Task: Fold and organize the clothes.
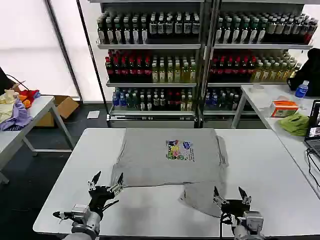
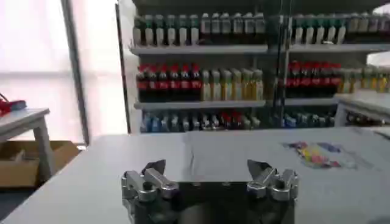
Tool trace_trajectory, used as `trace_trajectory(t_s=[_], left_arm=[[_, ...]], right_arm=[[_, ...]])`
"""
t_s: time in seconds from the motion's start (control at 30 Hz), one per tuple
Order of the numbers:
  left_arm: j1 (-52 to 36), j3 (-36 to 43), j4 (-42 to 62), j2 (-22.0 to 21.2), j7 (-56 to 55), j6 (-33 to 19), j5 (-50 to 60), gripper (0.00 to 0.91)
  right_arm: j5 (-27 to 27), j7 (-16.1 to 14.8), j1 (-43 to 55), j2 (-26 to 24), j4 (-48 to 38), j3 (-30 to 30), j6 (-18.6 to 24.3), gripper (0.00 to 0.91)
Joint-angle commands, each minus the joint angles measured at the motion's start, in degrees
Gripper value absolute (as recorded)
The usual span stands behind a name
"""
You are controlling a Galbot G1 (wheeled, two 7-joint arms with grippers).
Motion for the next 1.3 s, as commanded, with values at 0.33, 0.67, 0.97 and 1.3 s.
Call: trace_trajectory(t_s=[0.33, 0.67, 0.97, 1.3], left_arm=[[-3.0, 0.3, 4.9, 5.4, 0.9, 6.3, -6.3, 0.907], [-4.3, 0.8, 7.7, 6.3, 0.7, 8.0, -8.6, 0.907], [-4.4, 1.0, 8.5, 7.0, 0.9, 8.6, -9.3, 0.907], [-3.2, 2.1, 9.3, 7.3, 1.2, 9.7, -8.9, 0.040]], right_arm=[[1.0, 3.6, -0.5, 2.6, -2.0, -3.7, -0.6, 0.907], [-0.2, 4.3, -0.2, 3.9, -3.1, -5.1, -0.6, 0.907], [-0.4, 4.3, -0.2, 4.3, -4.0, -6.0, -0.6, 0.907], [0.3, 4.2, -0.2, 4.0, -6.5, -6.9, -0.6, 0.353]])
